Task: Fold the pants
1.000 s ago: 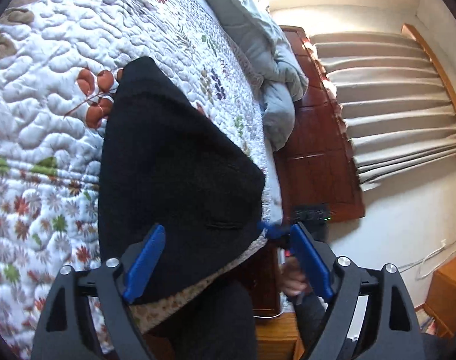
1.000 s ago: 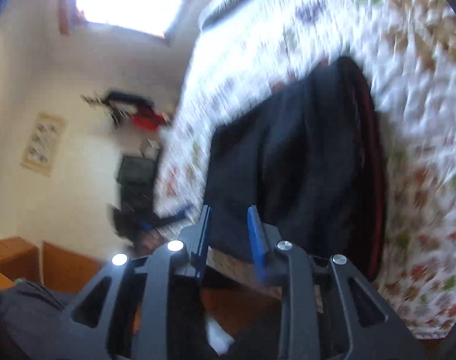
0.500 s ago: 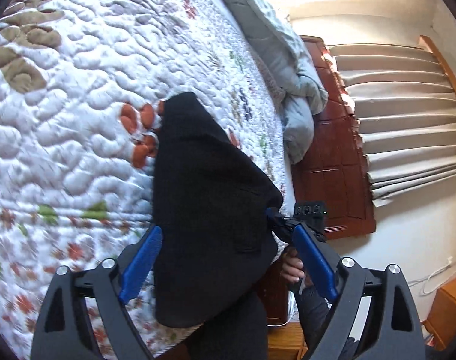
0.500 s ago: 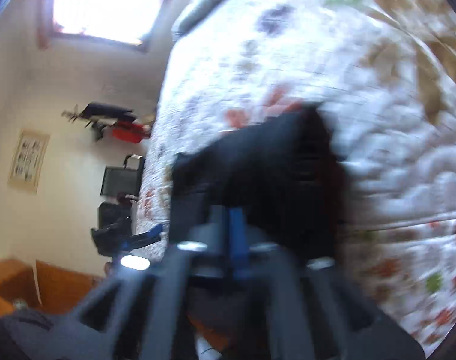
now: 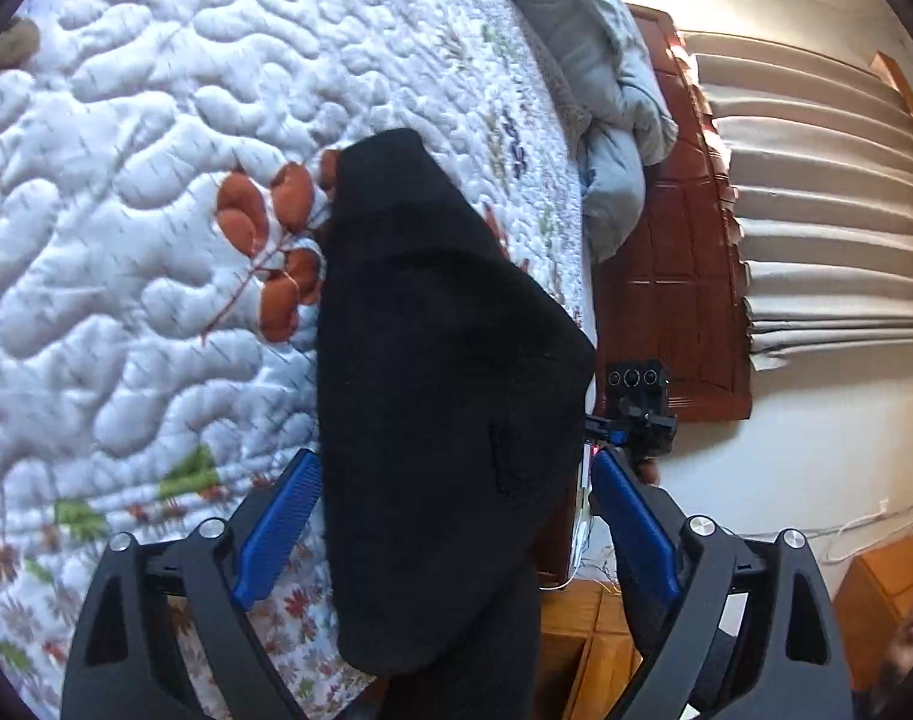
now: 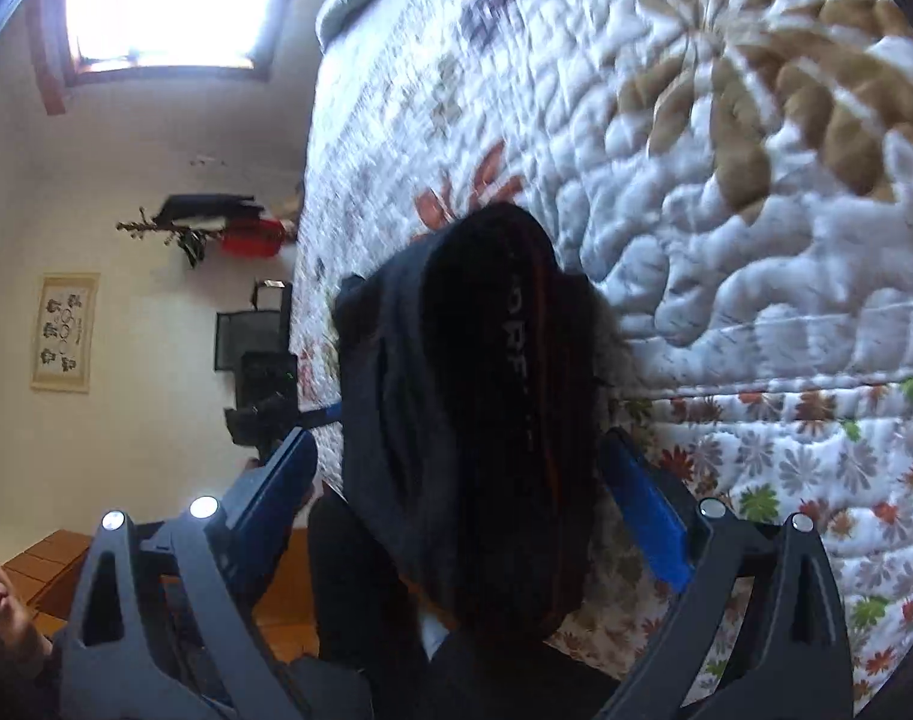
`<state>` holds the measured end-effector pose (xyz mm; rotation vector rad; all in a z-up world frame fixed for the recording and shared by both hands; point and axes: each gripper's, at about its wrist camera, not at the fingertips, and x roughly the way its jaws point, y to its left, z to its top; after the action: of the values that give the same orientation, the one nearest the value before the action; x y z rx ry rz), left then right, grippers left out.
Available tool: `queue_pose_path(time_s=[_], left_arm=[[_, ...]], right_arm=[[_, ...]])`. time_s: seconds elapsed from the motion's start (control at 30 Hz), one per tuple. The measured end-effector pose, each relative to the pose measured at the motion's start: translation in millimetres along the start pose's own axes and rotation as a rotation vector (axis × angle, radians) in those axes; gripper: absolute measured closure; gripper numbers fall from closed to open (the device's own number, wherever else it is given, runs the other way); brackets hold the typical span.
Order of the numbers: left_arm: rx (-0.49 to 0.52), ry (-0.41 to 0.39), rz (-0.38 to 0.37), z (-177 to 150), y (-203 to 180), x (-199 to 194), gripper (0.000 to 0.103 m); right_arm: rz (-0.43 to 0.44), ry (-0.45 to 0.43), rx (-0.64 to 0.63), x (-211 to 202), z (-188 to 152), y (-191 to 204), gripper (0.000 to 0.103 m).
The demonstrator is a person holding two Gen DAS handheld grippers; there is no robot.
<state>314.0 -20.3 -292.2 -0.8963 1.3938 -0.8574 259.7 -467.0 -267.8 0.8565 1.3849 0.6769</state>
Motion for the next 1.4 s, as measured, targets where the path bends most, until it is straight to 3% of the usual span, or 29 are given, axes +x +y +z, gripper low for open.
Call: queue_pose_path(time_s=[0.17, 0.37, 0.4, 0.53, 0.6, 0.67, 0.8, 0.87, 1.13, 1.4], left_arm=[[-0.011, 0.029, 0.002, 5, 3, 12, 0.010], [0.029, 0.048, 0.053, 6, -11, 30, 0.010], [0.042, 0.055, 0.077, 5, -14, 33, 0.011], [0.015, 0.069, 0.144, 5, -7, 41, 0.039], [0.004, 0.061, 0.181, 3, -4, 41, 0.053], [0.003, 0.053, 0.200, 2, -4, 39, 0.062], [0.013, 0.024, 0.205, -2, -10, 35, 0.073], [0.025, 0.010, 0.206, -4, -15, 33, 0.074], [0.071, -0.048, 0.168, -5, -39, 3, 0.076], [0.111, -0.169, 0.207, 30, -44, -87, 0.076]], right_arm=[[-0.021, 0.080, -0.007, 41, -4, 5, 0.008], [-0.025, 0.075, -0.019, 45, -9, 13, 0.006], [-0.029, 0.074, -0.031, 42, -12, 15, 0.006], [-0.048, 0.056, -0.019, 52, -14, 10, 0.015], [-0.073, 0.048, -0.018, 52, -15, 13, 0.026], [-0.098, 0.049, -0.032, 51, -19, 17, 0.051], [-0.127, 0.026, -0.082, 47, -27, 38, 0.065], [-0.129, 0.005, -0.096, 45, -29, 48, 0.071], [-0.139, -0.022, -0.156, 54, -33, 92, 0.072], [-0.106, -0.003, -0.250, 107, 17, 156, 0.072]])
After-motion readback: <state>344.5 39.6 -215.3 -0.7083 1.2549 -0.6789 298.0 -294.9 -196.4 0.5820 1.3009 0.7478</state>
